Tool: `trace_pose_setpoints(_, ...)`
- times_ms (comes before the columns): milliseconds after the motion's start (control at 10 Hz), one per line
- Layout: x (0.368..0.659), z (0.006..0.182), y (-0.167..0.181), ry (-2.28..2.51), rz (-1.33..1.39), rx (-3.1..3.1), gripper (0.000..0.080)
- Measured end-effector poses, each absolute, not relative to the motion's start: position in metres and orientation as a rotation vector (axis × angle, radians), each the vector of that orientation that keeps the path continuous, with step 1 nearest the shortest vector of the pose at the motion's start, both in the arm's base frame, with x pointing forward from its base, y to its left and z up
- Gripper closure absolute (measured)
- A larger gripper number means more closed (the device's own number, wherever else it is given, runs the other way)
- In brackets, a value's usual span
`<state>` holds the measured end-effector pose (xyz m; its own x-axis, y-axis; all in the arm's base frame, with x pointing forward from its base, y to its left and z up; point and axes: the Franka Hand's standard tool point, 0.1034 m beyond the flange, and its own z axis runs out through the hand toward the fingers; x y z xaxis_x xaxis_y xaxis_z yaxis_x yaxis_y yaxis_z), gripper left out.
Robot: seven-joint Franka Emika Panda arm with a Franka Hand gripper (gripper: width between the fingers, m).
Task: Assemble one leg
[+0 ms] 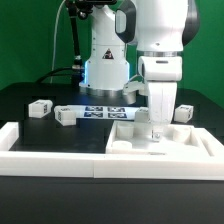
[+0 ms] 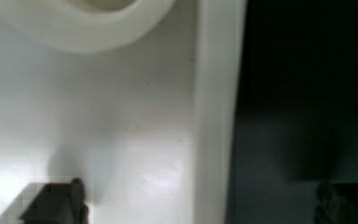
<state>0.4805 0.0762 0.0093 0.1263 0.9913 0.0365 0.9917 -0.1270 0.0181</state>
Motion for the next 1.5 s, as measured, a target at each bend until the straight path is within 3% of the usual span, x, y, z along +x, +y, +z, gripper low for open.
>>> trace_pose_setpoints(300, 0.461, 0.053, 0.089, -1.971, -0.089, -2.472, 0.0151)
trace_pose_setpoints(500, 0.445, 0.065, 0.092, -1.894, -0.092, -2.539, 0.0151)
trace_pose_setpoints(700, 0.445, 0.064, 0.092, -1.888, -0.089, -2.542, 0.0151)
trace_pose_setpoints(1000, 0.442, 0.062, 0.091, -1.445, -0.107, -2.795, 0.0151)
trace_pose_setpoints(1300, 0.399, 0.043, 0.102, -0.853, -0.149, -2.985, 0.0151)
trace_pose_setpoints(1500, 0.4, 0.043, 0.111, -0.589, -0.144, -3.032, 0.0151)
